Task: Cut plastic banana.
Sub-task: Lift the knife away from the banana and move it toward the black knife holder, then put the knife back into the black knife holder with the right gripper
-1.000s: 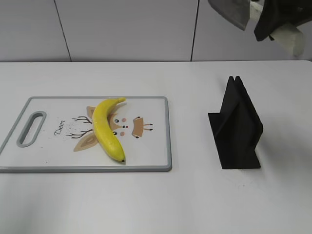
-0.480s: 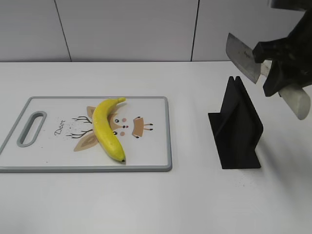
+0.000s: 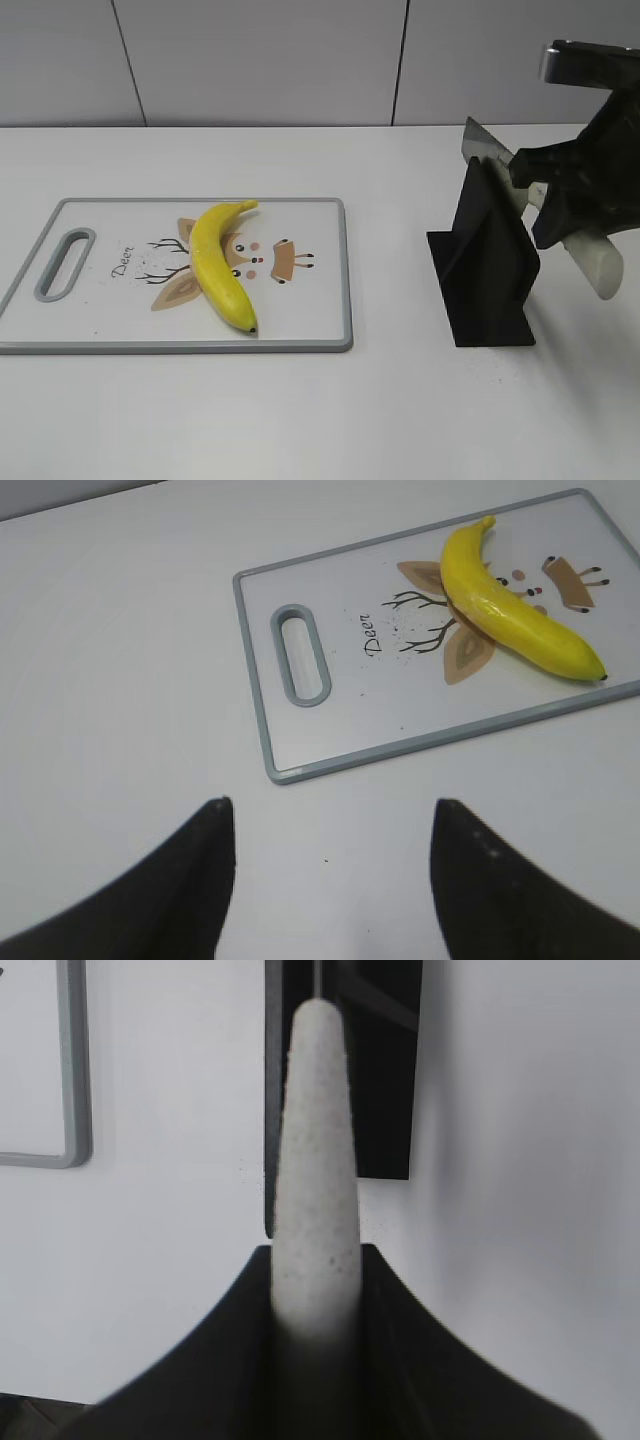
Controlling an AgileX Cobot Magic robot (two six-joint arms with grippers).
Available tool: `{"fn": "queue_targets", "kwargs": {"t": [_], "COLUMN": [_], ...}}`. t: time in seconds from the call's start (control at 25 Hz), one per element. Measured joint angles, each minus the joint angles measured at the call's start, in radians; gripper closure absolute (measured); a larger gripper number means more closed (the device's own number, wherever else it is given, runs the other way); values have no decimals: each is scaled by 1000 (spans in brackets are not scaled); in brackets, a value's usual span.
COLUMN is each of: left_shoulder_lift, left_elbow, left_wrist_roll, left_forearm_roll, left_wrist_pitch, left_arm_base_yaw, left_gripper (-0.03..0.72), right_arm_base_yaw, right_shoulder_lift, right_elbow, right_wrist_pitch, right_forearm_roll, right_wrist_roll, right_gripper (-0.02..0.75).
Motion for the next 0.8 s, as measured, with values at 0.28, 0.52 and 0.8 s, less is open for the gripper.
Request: {"fn": "queue_targets", "kwargs": {"t": [0.28,0.52,0.8], "left_shoulder_lift": [0,0,0], "left_elbow": [0,0,0], "left_wrist_roll": [0,0,0], "left_forearm_roll": [-4,-4,-4], "left_wrist_pitch": [-17,-29,-30], "left_arm_base_yaw": [0,0,0], "left_gripper": [99,103,105], "right_arm_base_yaw": [0,0,0], "right_shoulder_lift": [23,60,60], "right_elbow": [17,19,19], "right_wrist_pitch": [-34,-36,-33], "right_forearm_roll": [17,42,55], "right_wrist_roll": [2,3,-29], "right_gripper": [557,557,459]}}
